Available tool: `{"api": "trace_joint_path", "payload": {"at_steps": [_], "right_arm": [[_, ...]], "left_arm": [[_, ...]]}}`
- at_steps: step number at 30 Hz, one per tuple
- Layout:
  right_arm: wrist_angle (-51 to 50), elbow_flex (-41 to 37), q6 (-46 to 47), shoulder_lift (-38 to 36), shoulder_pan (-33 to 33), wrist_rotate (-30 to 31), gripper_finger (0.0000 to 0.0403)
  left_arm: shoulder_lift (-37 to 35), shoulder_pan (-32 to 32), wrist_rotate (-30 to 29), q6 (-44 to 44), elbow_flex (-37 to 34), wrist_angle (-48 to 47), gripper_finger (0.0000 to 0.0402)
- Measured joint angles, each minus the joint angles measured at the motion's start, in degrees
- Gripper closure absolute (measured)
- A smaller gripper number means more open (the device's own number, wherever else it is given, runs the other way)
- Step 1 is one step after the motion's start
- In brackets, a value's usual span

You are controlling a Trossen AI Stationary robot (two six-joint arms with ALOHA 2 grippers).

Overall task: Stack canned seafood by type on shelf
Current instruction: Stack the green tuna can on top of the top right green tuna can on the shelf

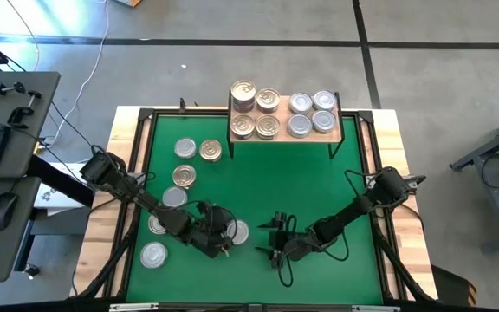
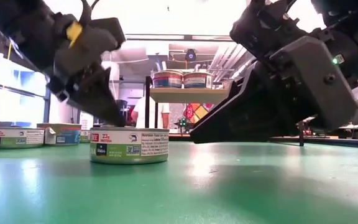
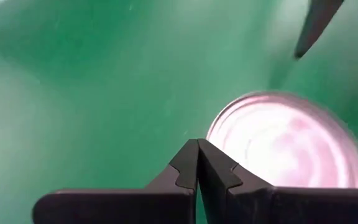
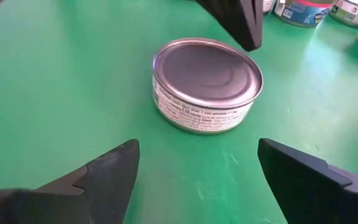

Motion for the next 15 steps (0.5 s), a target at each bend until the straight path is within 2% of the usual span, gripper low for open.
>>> {"api": "trace_joint_path", "payload": {"at_steps": [4, 10, 15], "right_arm": [[-0.1, 0.0, -0.5, 0.0, 0.0, 0.0, 0.0082], [-0.6, 0.0, -3.6, -1.3, 1.1, 0.9, 0.0082], [-3.0, 0.0, -4.7, -4.1, 1.9, 2.7, 0.0082]], "left_arm": [[0.6, 0.5, 1.5, -1.7, -2.2, 1.0, 0.0401], [0.6, 0.7, 2.1, -1.9, -9.2, 12.3, 0.0401], [-1.1, 0.1, -0.3, -1.6, -9.6, 10.0, 0.0401]]}}
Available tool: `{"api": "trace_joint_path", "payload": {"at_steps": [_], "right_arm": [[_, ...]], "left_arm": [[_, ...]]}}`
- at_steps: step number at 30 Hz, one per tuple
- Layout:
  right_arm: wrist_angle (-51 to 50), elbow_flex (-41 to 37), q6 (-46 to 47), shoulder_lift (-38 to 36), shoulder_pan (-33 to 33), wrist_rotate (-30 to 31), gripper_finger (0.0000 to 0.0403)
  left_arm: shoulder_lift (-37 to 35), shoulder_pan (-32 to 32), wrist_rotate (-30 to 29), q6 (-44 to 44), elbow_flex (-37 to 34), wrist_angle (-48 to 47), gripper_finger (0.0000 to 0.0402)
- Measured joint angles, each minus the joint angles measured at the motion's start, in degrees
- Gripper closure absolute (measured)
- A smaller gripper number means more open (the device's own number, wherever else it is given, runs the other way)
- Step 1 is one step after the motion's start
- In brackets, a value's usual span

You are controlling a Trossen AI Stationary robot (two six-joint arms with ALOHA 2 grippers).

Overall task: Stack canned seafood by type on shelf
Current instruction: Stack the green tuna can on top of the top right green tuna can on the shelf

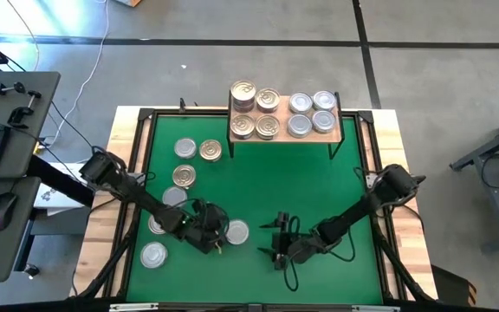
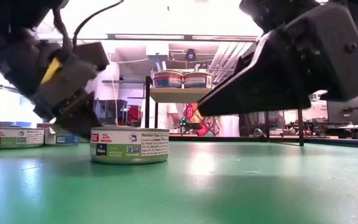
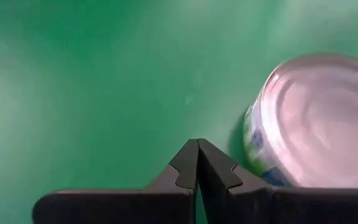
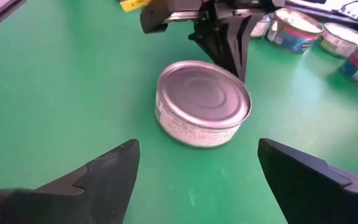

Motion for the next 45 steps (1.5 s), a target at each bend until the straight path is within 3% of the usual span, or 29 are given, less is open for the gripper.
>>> {"api": "trace_joint_path", "payload": {"at_steps": [6, 10, 22, 34, 39, 45], "right_arm": [[0.0, 0.0, 0.7, -0.2, -0.1, -0.2, 0.0082], [-0.4, 0.0, 1.3, -0.2, -0.2, -0.2, 0.0082], [-0.3, 0.0, 1.3, -0.2, -0.1, -0.6, 0.0082], [0.1, 0.0, 1.3, -0.2, -0.1, -0.8, 0.0082], [0.1, 0.0, 1.3, -0.2, -0.1, -0.8, 0.0082], [0.2, 0.0, 1.5, -0.2, -0.1, -0.8, 0.0082]], "left_arm": [[-5.0, -1.3, -2.0, 6.2, 1.8, 1.0, 0.0401], [-6.1, -1.8, 1.2, 9.4, 1.9, 2.2, 0.0401], [0.1, -1.7, 2.6, 3.7, -1.6, 4.2, 0.0402], [-4.5, -2.4, -1.5, 7.7, -2.5, 6.0, 0.0401], [-5.5, -2.4, 0.9, 13.5, -2.5, 11.2, 0.0401], [-3.6, -2.0, 3.9, 13.2, -2.8, 11.6, 0.0402]]}}
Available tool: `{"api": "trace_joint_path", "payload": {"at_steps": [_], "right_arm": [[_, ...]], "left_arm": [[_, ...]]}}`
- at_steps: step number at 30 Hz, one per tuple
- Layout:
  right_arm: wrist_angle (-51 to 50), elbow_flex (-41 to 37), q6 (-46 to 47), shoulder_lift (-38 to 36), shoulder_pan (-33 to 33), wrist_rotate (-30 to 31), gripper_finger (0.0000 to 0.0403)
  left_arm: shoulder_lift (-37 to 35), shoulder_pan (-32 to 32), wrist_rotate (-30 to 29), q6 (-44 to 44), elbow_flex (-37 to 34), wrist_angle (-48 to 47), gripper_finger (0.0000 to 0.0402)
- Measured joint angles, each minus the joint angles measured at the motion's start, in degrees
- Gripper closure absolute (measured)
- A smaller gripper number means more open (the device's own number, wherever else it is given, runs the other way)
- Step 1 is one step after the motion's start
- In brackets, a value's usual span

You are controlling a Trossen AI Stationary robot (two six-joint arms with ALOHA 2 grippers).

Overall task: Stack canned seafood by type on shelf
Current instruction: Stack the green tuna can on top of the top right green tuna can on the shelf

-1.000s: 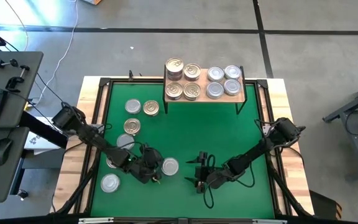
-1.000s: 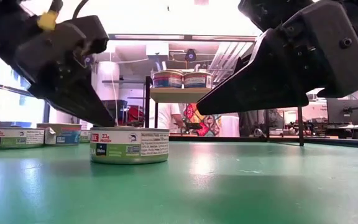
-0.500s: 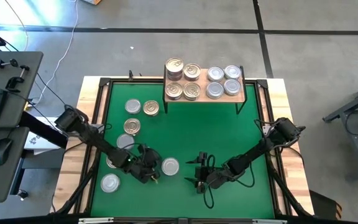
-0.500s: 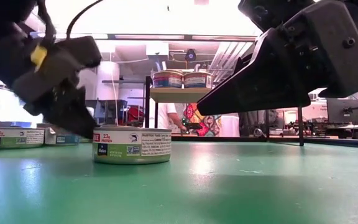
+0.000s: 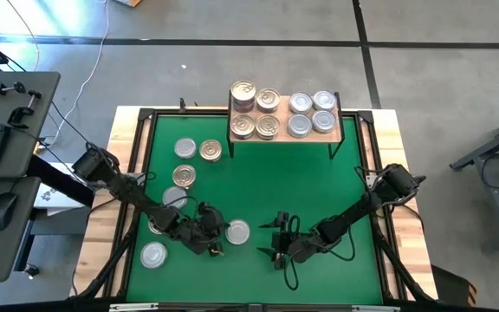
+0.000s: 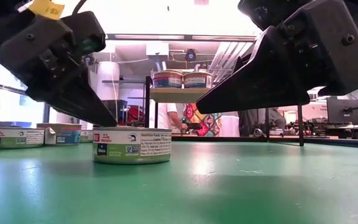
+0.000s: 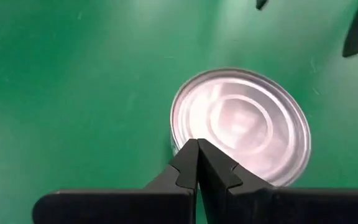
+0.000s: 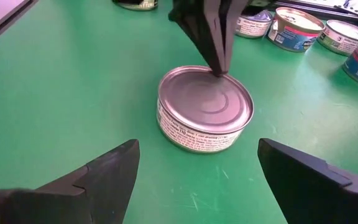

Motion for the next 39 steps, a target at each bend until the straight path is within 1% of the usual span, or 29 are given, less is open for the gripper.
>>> {"api": "trace_joint_path", "payload": {"at_steps": [3, 8, 11, 15, 19, 24, 27, 29, 33, 36, 39], "right_arm": [[0.1, 0.0, 0.0, 0.0, 0.0, -0.7, 0.0082], [0.5, 0.0, -2.1, 0.0, 0.0, -5.3, 0.0082], [0.6, 0.0, -8.4, 0.0, 0.0, -5.5, 0.0082], [1.9, 0.1, -20.9, 0.0, -0.1, -5.0, 0.0082], [-0.5, 2.3, -31.2, 0.0, -1.1, -4.9, 0.0082], [-9.7, 6.8, -37.5, 0.1, -3.5, -3.7, 0.0082], [-15.2, 9.1, -38.9, 0.1, -4.8, -3.6, 0.0082], [-16.1, 10.0, -39.9, 0.6, -5.5, -3.7, 0.0082], [-16.3, 11.5, -45.7, 3.0, -6.3, -5.3, 0.0082], [-15.7, 13.2, -49.2, 5.6, -6.4, -4.0, 0.0082], [-12.8, 14.8, -51.1, 7.4, -6.6, -2.4, 0.0083]], "left_arm": [[0.4, 0.0, -0.5, -1.6, -0.8, 0.8, 0.0401], [0.5, -0.2, -1.3, -1.9, -1.9, 1.3, 0.0402], [0.5, -0.2, -1.3, -0.9, -2.2, 1.7, 0.0402], [0.5, -0.2, -1.5, 0.1, -2.3, 1.5, 0.0402], [0.6, -0.2, -1.9, 0.2, -2.3, 1.2, 0.0402], [0.6, -0.2, -2.2, 0.2, -2.3, 1.2, 0.0402], [0.6, -0.2, -2.3, 0.6, -2.3, 1.1, 0.0402], [0.7, -0.2, -2.7, 0.6, -2.4, 1.0, 0.0402], [0.7, -0.2, -3.3, 0.6, -2.4, 0.8, 0.0402], [0.7, 0.0, -3.5, 0.6, -2.4, 0.8, 0.0402], [0.7, 0.1, -3.5, 0.6, -2.4, 0.8, 0.0402]]}}
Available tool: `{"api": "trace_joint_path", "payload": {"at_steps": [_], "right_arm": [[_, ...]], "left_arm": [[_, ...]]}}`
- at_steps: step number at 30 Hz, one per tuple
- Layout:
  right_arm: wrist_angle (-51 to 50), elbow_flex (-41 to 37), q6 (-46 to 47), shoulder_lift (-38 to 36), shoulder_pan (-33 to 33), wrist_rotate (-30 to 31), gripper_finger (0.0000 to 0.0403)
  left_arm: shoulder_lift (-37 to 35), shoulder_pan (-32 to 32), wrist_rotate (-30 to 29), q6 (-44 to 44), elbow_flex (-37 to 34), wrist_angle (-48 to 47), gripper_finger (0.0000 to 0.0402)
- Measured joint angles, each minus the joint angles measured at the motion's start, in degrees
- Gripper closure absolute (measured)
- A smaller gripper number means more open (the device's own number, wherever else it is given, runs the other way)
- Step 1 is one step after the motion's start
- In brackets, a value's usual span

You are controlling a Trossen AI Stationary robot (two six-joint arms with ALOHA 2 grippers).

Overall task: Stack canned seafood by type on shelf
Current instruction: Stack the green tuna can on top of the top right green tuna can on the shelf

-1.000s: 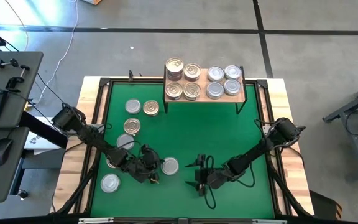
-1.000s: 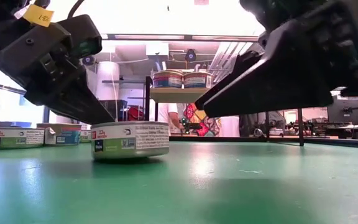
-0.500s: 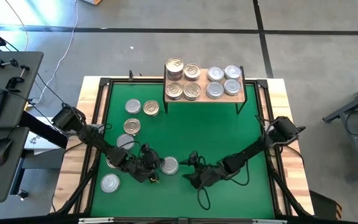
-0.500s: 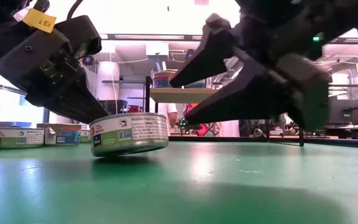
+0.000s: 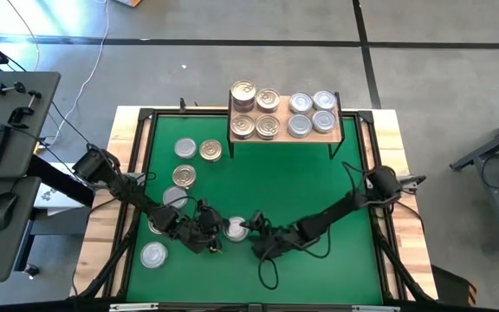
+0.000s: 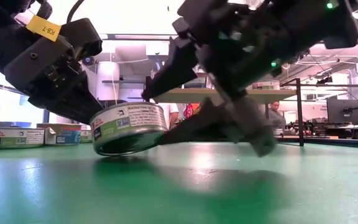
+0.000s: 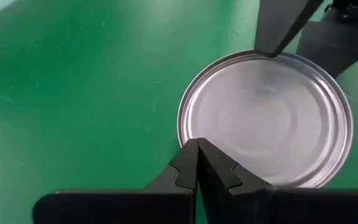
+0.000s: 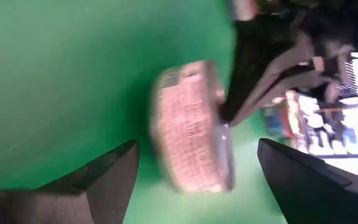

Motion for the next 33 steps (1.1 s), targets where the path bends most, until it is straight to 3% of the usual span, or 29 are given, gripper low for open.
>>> {"api": "trace_joint_path", "payload": {"at_steps": [6, 10, 15, 19, 26, 33], "right_arm": [[1.2, 2.0, 0.0, 1.0, -1.2, -0.5, 0.012], [1.6, 2.4, 1.8, 1.0, -2.2, -0.9, 0.0178], [0.1, 2.4, 5.1, 1.0, -3.4, -5.6, 0.0267], [-0.2, 2.4, 7.6, 0.9, -3.6, -6.5, 0.0276], [-10.2, 2.2, 16.0, -3.6, 0.5, 0.5, 0.0276], [-34.0, 2.2, 23.6, -17.7, 7.6, 17.3, 0.0276]], "left_arm": [[0.0, 0.0, -0.3, 0.0, 0.0, 0.0, 0.0402], [0.3, 0.0, 0.5, 0.0, -0.2, -0.6, 0.0401], [0.2, 0.0, -0.4, 0.1, -0.2, 0.8, 0.0401], [0.2, 0.0, -0.6, 1.5, -0.1, 2.4, 0.0401], [-2.6, -1.5, -2.3, -1.0, 0.0, -2.4, 0.0401], [-3.1, -3.5, -6.3, -2.5, 0.0, -3.7, 0.0401]]}}
